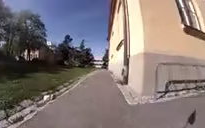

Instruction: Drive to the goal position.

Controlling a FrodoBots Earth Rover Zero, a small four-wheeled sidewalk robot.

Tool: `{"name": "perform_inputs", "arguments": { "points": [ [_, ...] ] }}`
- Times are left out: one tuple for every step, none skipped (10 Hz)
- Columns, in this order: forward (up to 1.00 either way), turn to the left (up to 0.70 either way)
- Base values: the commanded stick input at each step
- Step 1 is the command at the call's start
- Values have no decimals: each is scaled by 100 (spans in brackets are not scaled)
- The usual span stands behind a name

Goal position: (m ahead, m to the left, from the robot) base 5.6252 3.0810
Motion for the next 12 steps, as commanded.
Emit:
{"name": "perform_inputs", "arguments": {
  "points": [
    [70, 0],
    [70, 0],
    [70, 2],
    [70, 7],
    [70, 25],
    [70, 6],
    [70, 0],
    [70, 0],
    [70, 0],
    [70, 0],
    [70, 0],
    [70, 0]
  ]
}}
